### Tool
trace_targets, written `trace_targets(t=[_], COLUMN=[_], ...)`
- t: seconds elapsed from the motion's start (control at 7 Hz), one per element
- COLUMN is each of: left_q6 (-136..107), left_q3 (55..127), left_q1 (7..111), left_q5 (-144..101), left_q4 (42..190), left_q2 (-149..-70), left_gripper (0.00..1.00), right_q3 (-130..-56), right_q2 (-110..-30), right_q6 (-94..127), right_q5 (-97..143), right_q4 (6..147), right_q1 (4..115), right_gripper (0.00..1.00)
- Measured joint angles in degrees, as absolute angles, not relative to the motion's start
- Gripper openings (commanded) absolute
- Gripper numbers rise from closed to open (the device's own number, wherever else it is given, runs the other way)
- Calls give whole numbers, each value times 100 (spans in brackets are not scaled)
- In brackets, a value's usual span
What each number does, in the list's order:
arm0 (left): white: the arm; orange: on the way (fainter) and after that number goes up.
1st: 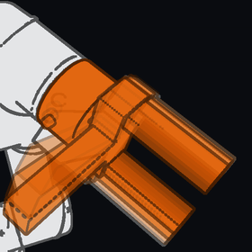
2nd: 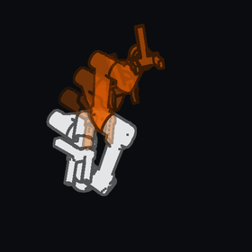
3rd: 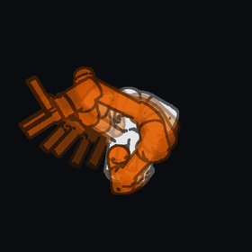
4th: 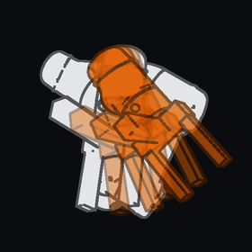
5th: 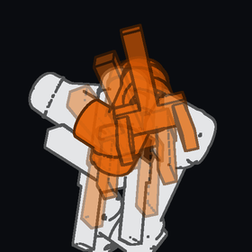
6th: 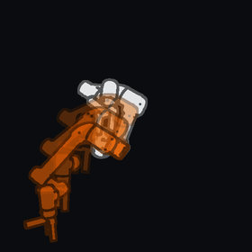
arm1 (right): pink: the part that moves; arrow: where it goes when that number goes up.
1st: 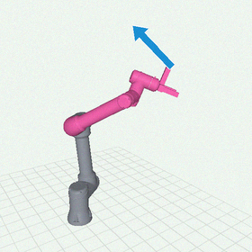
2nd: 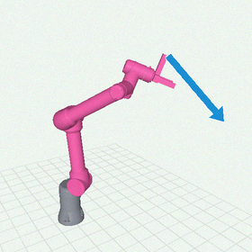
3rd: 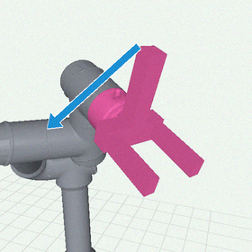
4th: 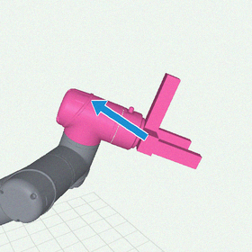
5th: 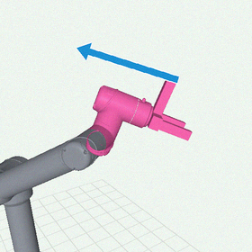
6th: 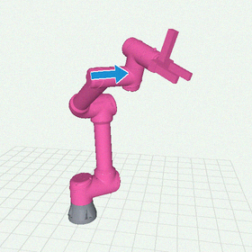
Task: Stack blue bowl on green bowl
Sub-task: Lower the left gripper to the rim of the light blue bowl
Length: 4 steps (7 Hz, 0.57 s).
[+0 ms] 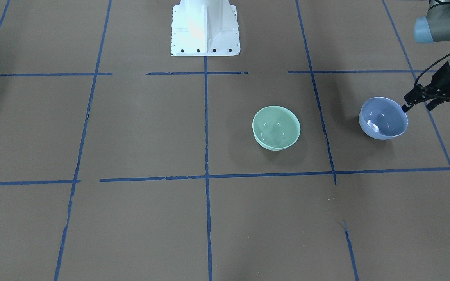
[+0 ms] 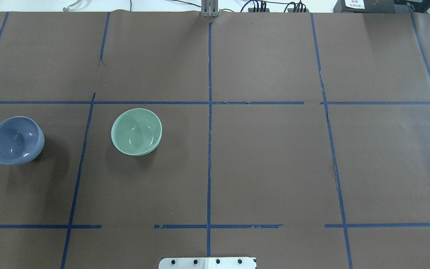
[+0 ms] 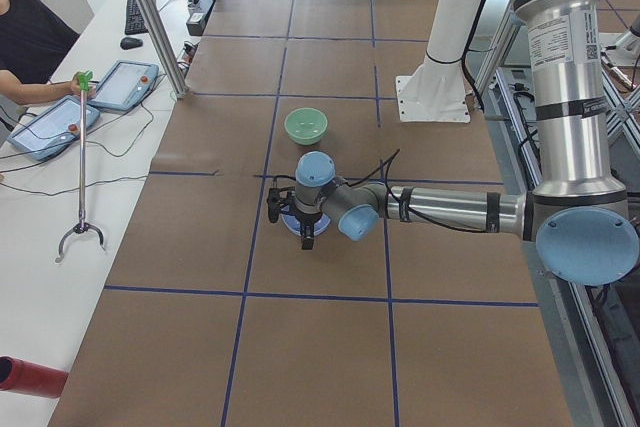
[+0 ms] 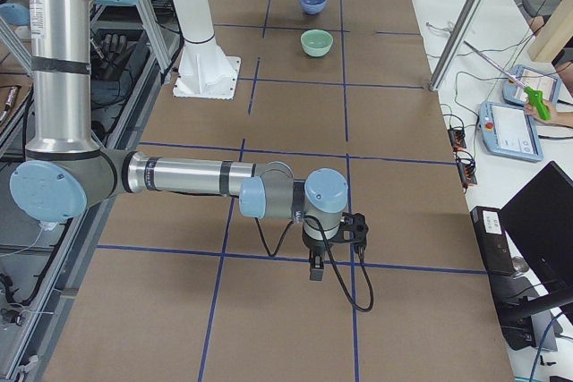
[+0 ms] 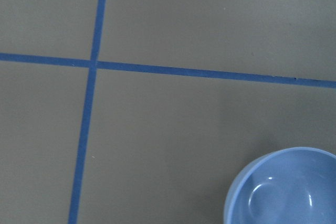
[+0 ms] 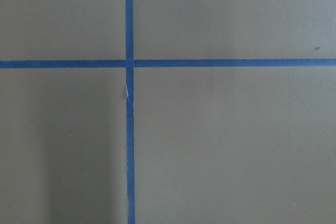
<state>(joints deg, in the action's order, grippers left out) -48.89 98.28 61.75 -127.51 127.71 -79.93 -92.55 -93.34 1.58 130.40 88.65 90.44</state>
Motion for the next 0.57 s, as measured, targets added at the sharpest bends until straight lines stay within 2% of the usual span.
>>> trace_targets(t=[0.14, 0.29, 0.57], left_q6=[-4995, -5075, -5110], left_q3=[9726, 9596, 9407], left_q1=[5981, 5836, 5720], left_q5=[-12691, -12619, -12569], left_q4=[12801, 12817, 12857], left_q2=[-8048, -8139, -8282], left_gripper=[100, 85, 16], right_q3=[-9255, -9255, -9255], right_q2=[-9334, -9334, -9334], right_q6=[158, 158, 158], right_q5=[13041, 13039, 13040], right_q4=[8862, 8860, 8859], right_q1=[9044, 9044, 9044], right_gripper=[100, 100, 100])
